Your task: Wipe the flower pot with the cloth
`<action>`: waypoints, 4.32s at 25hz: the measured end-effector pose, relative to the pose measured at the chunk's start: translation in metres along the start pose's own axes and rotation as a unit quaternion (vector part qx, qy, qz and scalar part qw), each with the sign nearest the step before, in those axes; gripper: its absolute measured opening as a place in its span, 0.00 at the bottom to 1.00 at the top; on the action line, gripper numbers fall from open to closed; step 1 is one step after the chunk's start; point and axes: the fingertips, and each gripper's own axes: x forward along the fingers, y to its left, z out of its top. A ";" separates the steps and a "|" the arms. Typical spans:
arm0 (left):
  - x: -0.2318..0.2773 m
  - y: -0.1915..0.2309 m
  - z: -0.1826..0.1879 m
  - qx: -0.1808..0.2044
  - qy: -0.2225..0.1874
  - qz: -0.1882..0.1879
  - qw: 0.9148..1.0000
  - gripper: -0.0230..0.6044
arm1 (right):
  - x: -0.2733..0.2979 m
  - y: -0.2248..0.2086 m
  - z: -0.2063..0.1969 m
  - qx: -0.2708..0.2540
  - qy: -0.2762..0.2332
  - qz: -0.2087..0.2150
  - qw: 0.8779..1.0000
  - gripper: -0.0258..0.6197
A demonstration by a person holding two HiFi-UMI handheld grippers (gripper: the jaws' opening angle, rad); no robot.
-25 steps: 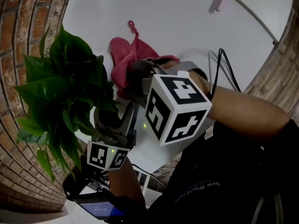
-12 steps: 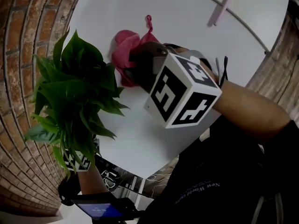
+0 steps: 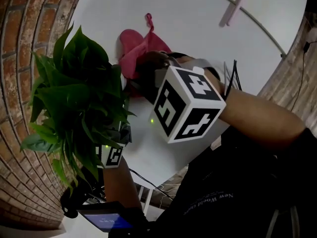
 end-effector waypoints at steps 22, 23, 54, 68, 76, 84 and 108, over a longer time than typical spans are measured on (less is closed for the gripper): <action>0.019 0.001 0.017 0.010 -0.041 0.010 0.999 0.57 | -0.003 -0.011 0.005 -0.003 -0.012 -0.027 1.000 0.12; 0.020 0.000 0.017 0.006 -0.042 0.012 0.999 0.57 | -0.002 -0.008 0.004 -0.003 -0.011 -0.025 1.000 0.12; 0.033 0.005 0.037 -0.022 -0.043 0.031 0.998 0.58 | 0.013 0.031 -0.009 -0.019 0.004 0.021 1.000 0.12; 0.011 0.001 0.025 0.008 -0.036 0.001 0.999 0.56 | -0.021 -0.037 0.001 0.004 -0.009 -0.076 0.997 0.12; 0.025 -0.003 0.038 -0.035 -0.063 0.022 0.997 0.53 | -0.003 0.001 -0.006 -0.017 0.008 -0.033 0.999 0.12; 0.011 -0.005 0.024 -0.051 -0.054 -0.003 0.997 0.52 | 0.000 0.059 -0.012 -0.012 0.002 0.044 0.999 0.12; -0.223 0.012 0.007 -0.113 -0.142 0.100 0.978 0.04 | -0.086 0.099 0.033 0.086 -0.061 0.063 0.992 0.12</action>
